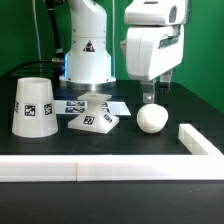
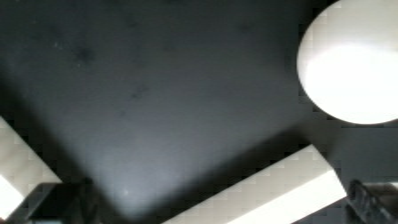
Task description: Assemble lamp
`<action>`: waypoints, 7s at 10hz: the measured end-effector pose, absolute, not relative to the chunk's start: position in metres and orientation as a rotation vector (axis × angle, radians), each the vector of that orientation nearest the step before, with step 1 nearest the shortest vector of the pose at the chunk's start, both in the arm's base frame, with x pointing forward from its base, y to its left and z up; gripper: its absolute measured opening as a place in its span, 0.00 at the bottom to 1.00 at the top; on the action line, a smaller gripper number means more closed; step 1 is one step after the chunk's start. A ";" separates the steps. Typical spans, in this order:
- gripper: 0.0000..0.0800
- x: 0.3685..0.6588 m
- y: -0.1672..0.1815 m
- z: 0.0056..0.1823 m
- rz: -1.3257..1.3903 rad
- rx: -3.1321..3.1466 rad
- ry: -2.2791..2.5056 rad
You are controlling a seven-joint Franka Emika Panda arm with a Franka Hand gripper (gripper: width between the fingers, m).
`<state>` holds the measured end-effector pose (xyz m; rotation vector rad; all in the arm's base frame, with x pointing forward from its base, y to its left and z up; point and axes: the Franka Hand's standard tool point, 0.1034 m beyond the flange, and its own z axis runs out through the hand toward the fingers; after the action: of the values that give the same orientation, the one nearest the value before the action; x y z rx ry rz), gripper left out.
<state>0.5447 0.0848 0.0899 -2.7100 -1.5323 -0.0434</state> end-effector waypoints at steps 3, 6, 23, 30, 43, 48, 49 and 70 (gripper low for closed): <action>0.87 0.545 0.084 0.090 -0.044 -2.710 -1.533; 0.87 0.543 0.081 0.090 -0.046 -2.703 -1.552; 0.87 0.427 -0.023 0.072 0.053 -2.598 -1.705; 0.87 0.417 -0.018 0.052 -0.017 -2.593 -1.742; 0.67 0.424 -0.014 0.049 -0.020 -2.598 -1.728; 0.67 0.484 -0.008 0.049 -0.061 -2.628 -1.683; 0.67 0.494 -0.007 0.049 -0.068 -2.626 -1.685; 0.67 0.592 0.093 0.050 -0.265 -3.039 -0.161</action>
Offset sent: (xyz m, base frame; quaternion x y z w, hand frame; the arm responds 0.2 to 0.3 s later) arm 0.0000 0.0000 0.0000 0.0000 0.0000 0.0000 1.0000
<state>0.5919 0.0928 0.0495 -3.0391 -0.1615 -0.2648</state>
